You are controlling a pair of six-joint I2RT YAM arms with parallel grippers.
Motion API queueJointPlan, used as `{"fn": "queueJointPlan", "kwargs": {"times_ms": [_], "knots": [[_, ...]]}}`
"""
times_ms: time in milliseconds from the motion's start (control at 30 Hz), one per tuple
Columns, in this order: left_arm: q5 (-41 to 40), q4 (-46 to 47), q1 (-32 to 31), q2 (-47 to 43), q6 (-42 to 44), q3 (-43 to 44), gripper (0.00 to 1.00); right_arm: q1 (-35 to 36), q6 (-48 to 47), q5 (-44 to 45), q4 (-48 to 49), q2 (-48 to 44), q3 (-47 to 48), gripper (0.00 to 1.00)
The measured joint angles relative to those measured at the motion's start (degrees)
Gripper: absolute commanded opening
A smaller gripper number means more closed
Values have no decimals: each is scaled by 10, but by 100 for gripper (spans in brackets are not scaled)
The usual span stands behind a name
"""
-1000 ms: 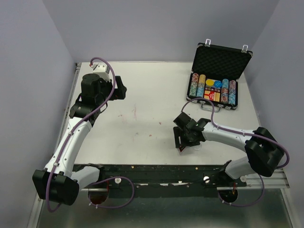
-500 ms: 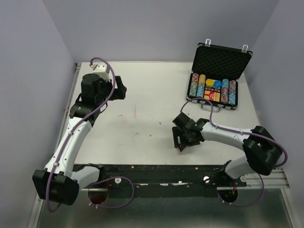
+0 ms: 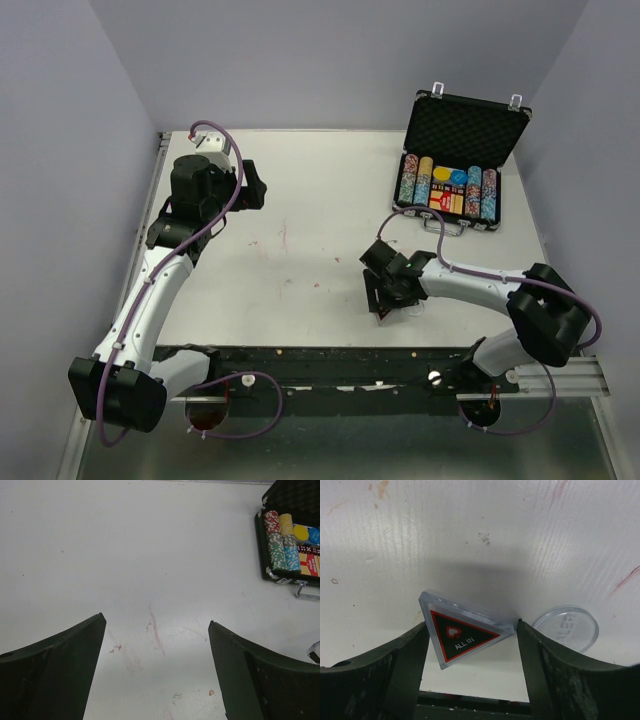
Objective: Pack up texas hold em set
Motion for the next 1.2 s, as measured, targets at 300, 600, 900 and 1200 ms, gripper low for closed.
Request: {"fn": "queueJointPlan", "kwargs": {"times_ms": [300, 600, 900, 1200], "knots": [[0, 0, 0, 0, 0, 0, 99, 3, 1, 10, -3, 3, 3, 62], [0, 0, 0, 0, 0, 0, 99, 1, 1, 36, -24, 16, 33, 52], [0, 0, 0, 0, 0, 0, 99, -162, -91, 31, -15, 26, 146, 50], [0, 0, 0, 0, 1, 0, 99, -364, -181, -12, 19, 170, 351, 47]]}}
